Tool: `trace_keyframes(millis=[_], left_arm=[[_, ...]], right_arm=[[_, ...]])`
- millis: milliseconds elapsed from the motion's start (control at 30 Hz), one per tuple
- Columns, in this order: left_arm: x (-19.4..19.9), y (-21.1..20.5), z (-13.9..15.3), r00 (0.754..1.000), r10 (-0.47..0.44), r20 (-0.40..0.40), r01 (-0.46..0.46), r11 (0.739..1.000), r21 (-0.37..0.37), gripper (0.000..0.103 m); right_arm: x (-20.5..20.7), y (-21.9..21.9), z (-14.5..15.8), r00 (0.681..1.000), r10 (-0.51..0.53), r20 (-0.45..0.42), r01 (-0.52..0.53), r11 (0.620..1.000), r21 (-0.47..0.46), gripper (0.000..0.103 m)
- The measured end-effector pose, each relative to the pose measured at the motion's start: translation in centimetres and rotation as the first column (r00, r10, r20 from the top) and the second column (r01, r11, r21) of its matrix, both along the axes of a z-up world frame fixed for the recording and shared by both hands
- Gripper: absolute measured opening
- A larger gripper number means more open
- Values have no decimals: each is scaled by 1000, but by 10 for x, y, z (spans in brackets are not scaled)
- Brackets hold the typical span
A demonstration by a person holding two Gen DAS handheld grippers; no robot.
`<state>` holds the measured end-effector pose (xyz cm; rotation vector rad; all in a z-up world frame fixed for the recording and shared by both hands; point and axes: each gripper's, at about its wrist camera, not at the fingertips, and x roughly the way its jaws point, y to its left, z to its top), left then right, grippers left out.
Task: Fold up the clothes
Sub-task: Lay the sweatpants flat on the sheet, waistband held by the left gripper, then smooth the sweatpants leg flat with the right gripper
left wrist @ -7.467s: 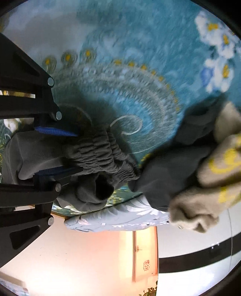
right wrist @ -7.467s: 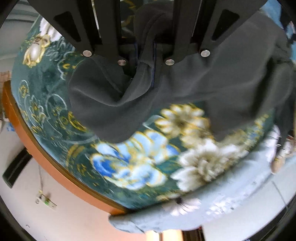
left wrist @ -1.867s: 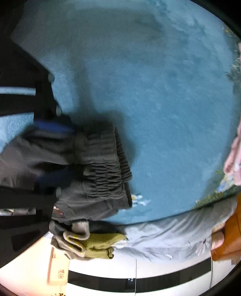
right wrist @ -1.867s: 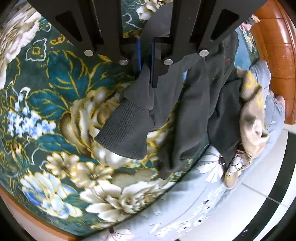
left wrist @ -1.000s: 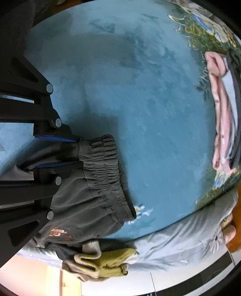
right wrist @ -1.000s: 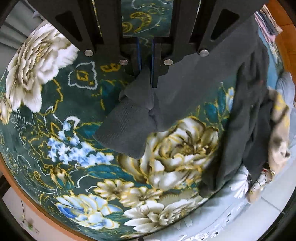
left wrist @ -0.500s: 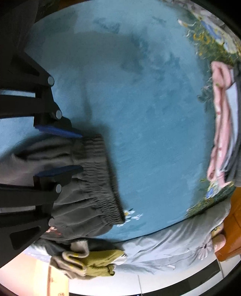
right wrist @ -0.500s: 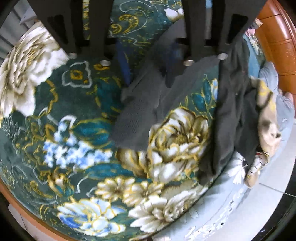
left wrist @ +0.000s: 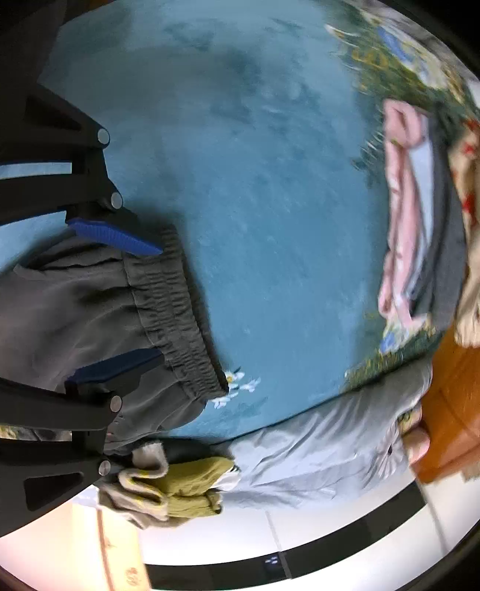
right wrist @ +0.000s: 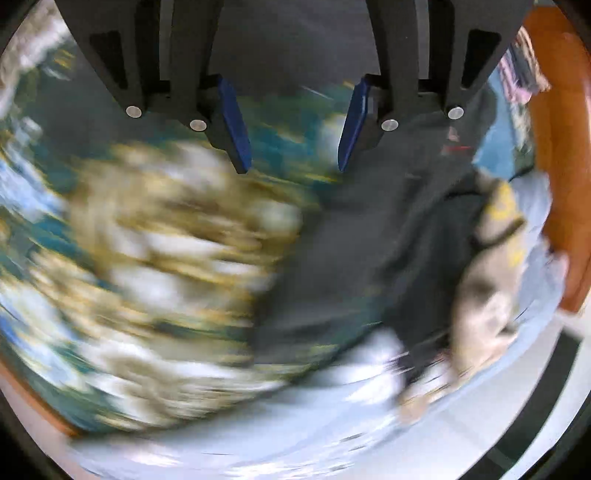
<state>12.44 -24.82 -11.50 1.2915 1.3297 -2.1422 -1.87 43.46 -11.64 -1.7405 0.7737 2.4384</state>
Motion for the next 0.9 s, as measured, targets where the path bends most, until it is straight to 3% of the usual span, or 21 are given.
trace_keyframes(millis=[67,167,367,433,533,767,867,900], left_arm=[[-3,1,-3,1000,12,4,-12,1000,2,57],[-10,11,-1,999,-26,-22,26,999,-22,57],[-30,35,3,982,-183,-52,179,981,-73,58],[-35,40,0,977,-211,-40,208,975,-73,58],[-38,39,-7,978,-207,-29,206,978,-40,58],[-38,38,-11,979,-199,-51,199,980,0,59],[-39,38,-12,978,-205,-40,205,979,4,59],[-39,38,-12,979,-202,-41,202,979,7,59]], right_arm=[[-37,-38,2,997,74,-25,-74,997,-4,50],[-82,-74,-2,990,140,-7,-139,988,65,50],[-121,-62,-45,995,27,94,-48,972,231,50],[-124,-50,-52,993,-15,115,-11,975,224,50],[-125,-37,-57,990,-60,126,34,979,200,42],[-115,-19,-43,990,-123,68,117,990,82,41],[-118,-16,-40,991,-113,66,104,987,125,39],[-117,-13,-40,988,-134,73,124,984,126,30]])
